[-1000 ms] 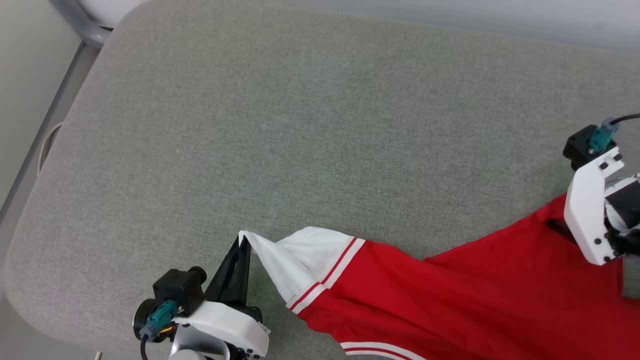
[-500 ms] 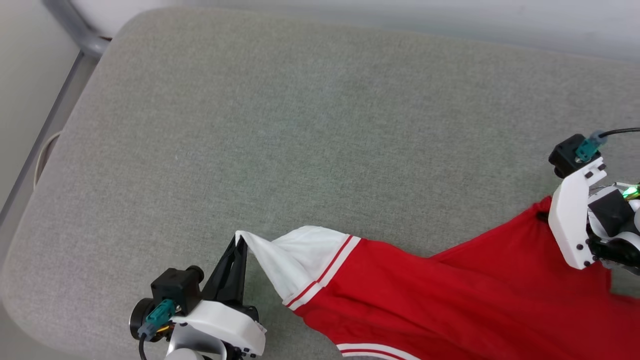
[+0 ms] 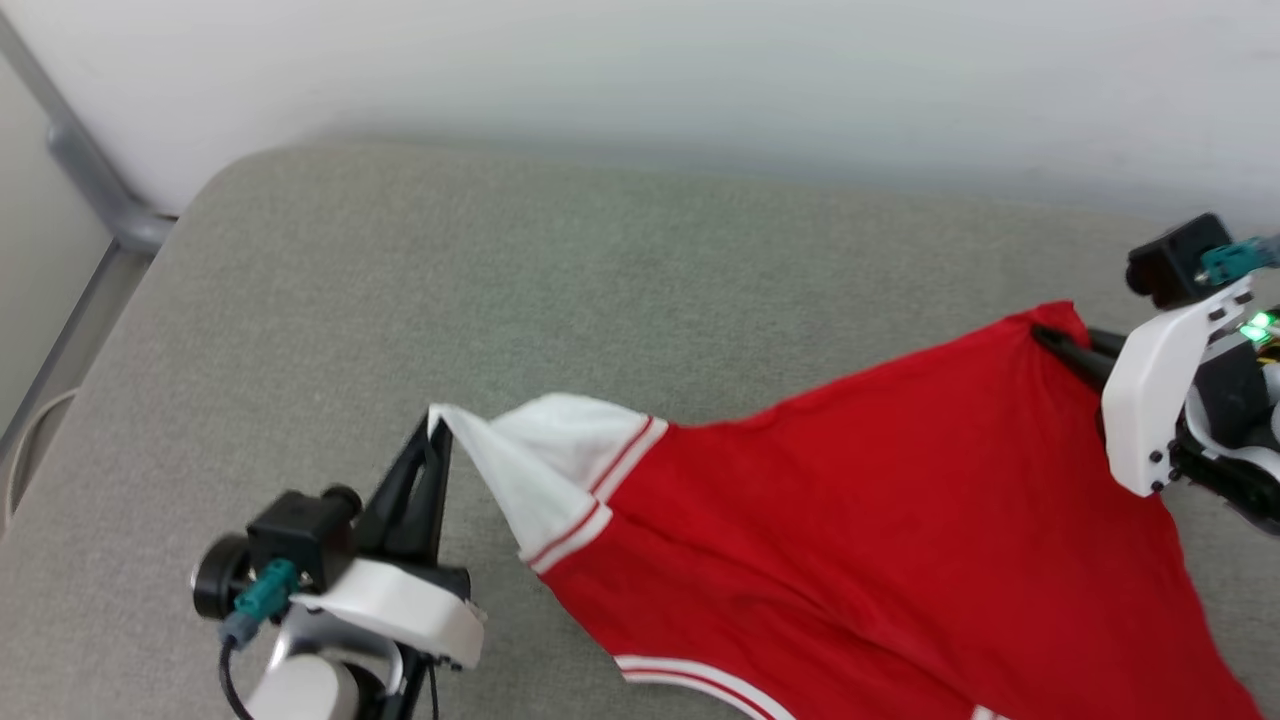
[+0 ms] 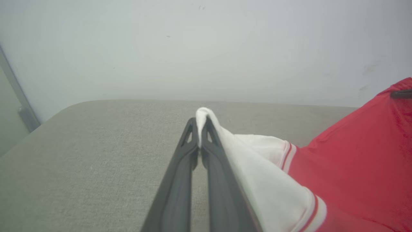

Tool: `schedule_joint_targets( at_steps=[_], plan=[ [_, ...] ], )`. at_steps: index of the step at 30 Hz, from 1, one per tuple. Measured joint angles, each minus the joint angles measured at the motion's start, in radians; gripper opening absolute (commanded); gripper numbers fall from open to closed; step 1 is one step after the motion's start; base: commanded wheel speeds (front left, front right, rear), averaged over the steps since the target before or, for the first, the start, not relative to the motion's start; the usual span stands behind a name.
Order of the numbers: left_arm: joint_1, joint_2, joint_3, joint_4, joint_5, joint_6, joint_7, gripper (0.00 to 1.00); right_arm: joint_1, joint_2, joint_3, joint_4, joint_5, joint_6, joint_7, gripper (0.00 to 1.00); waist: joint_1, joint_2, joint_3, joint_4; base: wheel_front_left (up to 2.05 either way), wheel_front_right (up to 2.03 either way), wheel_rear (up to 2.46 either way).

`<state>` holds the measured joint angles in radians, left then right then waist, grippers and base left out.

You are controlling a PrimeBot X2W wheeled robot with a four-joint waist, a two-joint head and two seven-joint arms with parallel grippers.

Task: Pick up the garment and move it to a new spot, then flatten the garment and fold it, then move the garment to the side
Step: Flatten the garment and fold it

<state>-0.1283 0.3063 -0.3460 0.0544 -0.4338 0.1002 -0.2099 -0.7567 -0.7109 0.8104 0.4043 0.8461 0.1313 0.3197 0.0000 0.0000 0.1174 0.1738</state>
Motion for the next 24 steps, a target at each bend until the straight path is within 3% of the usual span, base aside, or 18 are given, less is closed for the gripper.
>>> schedule_joint_targets(
  at_steps=[12, 24],
  plan=[
    [-0.238, 0.06, 0.05, -0.113, 0.004, -0.023, 0.061, 0.0, -0.011, -0.02, -0.136, -0.084, 0.007, 0.0, -0.136, 0.0, -0.0001, 0.0, -0.074, -0.088, 0.0, 0.0, 0.0],
    [-0.627, 0.106, 0.039, -0.111, 0.042, -0.103, 0.16, 0.0, -0.103, 0.002, -0.328, -0.182, -0.082, 0.0, -0.1, 0.0, -0.0001, 0.0, 0.01, -0.112, 0.0, 0.0, 0.0]
  ],
)
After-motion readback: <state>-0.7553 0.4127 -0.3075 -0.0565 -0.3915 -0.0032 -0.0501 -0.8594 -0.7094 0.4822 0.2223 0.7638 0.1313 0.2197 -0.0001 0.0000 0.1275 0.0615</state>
